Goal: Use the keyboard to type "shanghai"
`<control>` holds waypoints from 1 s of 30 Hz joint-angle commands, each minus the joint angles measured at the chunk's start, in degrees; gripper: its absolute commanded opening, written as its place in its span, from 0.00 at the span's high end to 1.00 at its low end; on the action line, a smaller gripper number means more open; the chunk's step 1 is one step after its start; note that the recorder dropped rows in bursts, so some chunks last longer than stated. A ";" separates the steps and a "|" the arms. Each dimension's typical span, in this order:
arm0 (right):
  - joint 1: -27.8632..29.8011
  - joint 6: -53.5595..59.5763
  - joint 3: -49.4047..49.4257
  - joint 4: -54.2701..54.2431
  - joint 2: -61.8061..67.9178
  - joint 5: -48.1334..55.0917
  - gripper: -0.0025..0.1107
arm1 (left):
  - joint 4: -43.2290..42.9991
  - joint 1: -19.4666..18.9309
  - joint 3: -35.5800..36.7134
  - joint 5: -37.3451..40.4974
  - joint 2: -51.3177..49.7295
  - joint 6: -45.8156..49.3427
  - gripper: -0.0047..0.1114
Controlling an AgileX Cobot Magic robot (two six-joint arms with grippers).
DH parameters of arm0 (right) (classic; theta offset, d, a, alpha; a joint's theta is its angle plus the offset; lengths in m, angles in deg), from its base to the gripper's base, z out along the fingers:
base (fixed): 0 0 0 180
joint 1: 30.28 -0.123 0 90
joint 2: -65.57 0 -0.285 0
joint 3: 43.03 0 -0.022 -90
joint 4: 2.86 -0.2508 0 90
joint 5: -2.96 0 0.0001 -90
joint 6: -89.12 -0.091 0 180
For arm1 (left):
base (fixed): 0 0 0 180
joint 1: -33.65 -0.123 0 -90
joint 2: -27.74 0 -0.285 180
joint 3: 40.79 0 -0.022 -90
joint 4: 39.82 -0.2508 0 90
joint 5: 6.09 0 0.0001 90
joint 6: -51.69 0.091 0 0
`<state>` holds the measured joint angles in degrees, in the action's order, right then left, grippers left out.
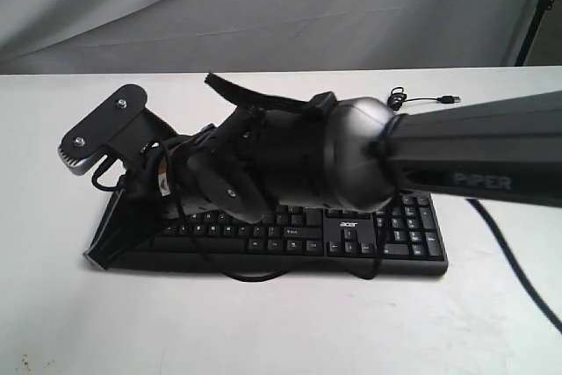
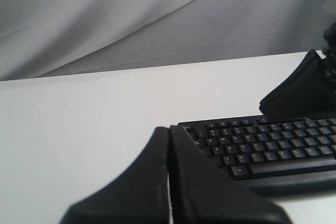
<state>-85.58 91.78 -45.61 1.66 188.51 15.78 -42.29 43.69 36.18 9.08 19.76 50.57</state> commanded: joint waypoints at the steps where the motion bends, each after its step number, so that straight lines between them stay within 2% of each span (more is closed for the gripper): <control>1: 0.13 0.53 -3.56 -1.98 3.34 -1.55 0.98 | -0.27 0.20 0.25 -0.33 0.20 -0.16 0.96; 9: 2.83 0.53 -10.98 -6.65 9.92 2.10 0.98 | -0.27 0.20 0.25 -0.33 0.20 -0.16 0.96; 22: 4.00 0.53 -11.66 -7.64 14.45 -0.98 0.98 | -0.27 0.20 0.25 -0.33 0.20 -0.16 0.96; 30: 4.18 0.42 -11.66 -7.50 17.27 -6.50 0.98 | -0.27 0.20 0.25 -0.33 0.20 -0.16 0.96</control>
<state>-81.94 92.01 -56.80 -5.61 205.62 10.88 -42.29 43.69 36.18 9.08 19.76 50.57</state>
